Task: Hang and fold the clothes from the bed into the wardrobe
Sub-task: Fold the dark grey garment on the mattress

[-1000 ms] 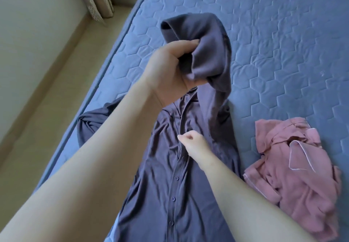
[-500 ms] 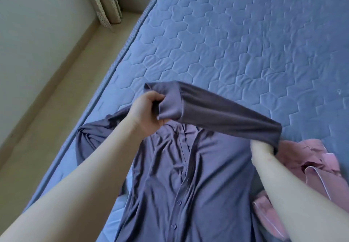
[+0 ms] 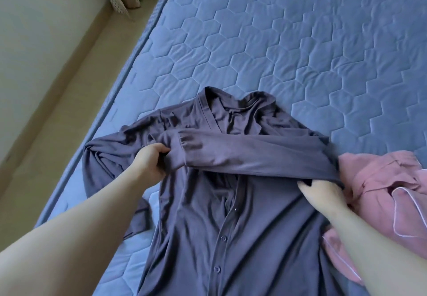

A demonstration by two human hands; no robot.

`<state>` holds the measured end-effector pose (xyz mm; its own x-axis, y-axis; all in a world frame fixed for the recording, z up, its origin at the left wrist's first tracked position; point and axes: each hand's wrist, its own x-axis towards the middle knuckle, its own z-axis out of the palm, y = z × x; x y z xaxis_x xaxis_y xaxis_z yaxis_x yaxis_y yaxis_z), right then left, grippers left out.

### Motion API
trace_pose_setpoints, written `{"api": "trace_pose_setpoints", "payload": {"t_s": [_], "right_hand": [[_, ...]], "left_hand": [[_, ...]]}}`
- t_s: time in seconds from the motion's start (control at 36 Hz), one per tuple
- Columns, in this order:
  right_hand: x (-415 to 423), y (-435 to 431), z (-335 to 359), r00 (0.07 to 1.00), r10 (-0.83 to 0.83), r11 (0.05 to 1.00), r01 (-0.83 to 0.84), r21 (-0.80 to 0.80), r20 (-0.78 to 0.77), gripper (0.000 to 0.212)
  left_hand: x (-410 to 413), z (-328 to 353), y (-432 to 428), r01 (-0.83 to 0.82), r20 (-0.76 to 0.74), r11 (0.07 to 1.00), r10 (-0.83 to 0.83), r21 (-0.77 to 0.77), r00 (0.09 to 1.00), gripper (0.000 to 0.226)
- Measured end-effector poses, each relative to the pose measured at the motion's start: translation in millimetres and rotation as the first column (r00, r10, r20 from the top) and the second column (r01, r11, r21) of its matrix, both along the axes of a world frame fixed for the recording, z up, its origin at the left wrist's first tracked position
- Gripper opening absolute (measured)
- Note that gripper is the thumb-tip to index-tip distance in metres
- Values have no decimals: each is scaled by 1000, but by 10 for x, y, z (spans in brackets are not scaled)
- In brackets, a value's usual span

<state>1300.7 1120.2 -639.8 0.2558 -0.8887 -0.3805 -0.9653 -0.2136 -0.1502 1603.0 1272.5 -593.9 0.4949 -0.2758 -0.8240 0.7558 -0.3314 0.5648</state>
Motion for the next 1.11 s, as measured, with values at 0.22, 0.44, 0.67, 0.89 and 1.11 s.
{"api": "trace_pose_setpoints", "payload": {"t_s": [0.22, 0.44, 0.67, 0.89, 1.11], "right_hand": [[43, 315, 60, 914, -275, 961, 272, 52, 299, 14], [541, 426, 69, 893, -219, 975, 218, 48, 392, 18], [1201, 920, -40, 897, 221, 974, -226, -32, 382, 34], [1868, 1624, 7, 884, 227, 921, -331, 205, 408, 23], [2317, 2164, -103, 936, 71, 815, -253, 521, 344, 26]], "left_hand": [[121, -356, 164, 51, 20, 973, -57, 224, 998, 40], [236, -393, 189, 83, 88, 982, -98, 169, 991, 28], [256, -450, 517, 262, 401, 805, -513, 532, 759, 27], [550, -371, 1097, -80, 408, 635, -390, 769, 825, 66], [683, -462, 1514, 173, 44, 862, -220, 476, 974, 16]]}}
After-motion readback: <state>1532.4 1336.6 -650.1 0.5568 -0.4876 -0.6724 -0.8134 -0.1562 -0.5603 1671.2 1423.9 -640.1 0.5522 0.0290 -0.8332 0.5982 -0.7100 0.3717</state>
